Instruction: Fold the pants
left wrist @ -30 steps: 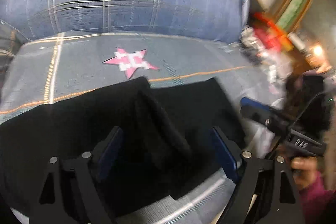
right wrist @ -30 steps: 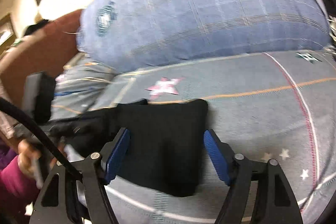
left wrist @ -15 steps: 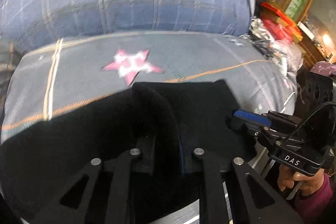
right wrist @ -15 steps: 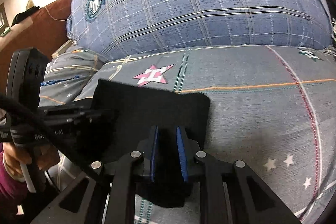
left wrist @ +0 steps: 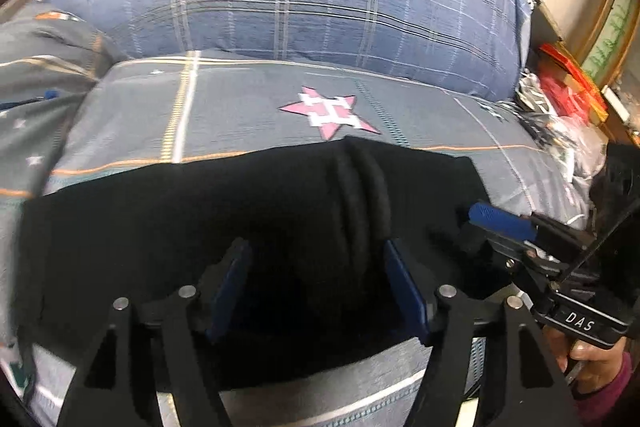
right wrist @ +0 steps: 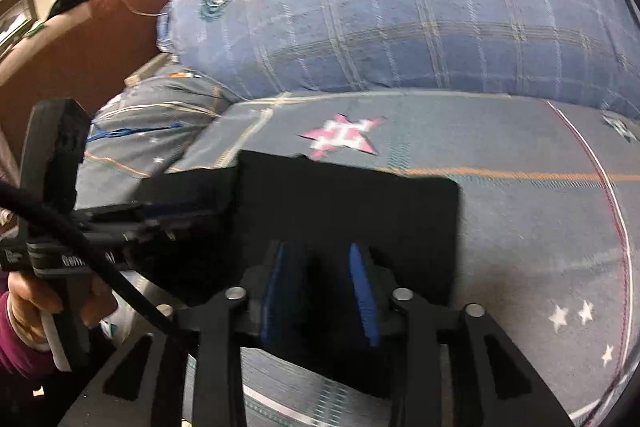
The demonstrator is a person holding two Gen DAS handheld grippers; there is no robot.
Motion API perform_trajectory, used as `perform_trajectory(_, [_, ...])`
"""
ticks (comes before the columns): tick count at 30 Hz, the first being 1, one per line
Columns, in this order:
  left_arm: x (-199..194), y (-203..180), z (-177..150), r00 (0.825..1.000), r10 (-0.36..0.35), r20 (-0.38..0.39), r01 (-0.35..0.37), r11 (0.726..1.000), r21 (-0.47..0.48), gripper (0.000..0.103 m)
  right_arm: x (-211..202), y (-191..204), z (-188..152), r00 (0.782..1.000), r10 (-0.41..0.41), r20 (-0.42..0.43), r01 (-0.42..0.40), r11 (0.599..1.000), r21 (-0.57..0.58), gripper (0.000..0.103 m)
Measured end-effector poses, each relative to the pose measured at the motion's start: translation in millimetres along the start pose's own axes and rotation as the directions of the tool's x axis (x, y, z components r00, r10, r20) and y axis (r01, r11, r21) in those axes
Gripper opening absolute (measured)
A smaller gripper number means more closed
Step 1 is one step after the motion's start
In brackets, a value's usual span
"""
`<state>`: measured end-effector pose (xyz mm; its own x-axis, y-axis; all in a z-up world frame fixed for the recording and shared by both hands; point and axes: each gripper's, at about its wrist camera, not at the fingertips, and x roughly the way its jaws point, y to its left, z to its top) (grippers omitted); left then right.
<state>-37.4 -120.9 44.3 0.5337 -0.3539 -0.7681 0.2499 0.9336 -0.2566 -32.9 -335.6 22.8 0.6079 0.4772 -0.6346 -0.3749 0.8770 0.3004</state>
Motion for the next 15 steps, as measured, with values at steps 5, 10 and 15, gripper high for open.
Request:
perform_trajectory(5, [-18.2,7.0,-11.0,0.998,0.056,0.031,-0.056,0.998,-0.004,0.072,26.4,21.3,11.0,1.000,0.001,-0.024,-0.002,0.999,-0.041,0.044])
perform_trajectory(10, [-34.0,18.9,-20.1,0.994,0.097,0.054,-0.097,0.995,-0.017,0.075,55.4,32.0,10.7,0.997,-0.020,-0.073,0.015,0.997,-0.070,0.047])
perform_trajectory(15, [-44.7,35.3,-27.1,0.991,0.119,0.054,-0.116,0.992,-0.056,0.076,51.7,37.9,12.6,0.997,-0.028,-0.065,0.023,0.996,-0.081,0.051])
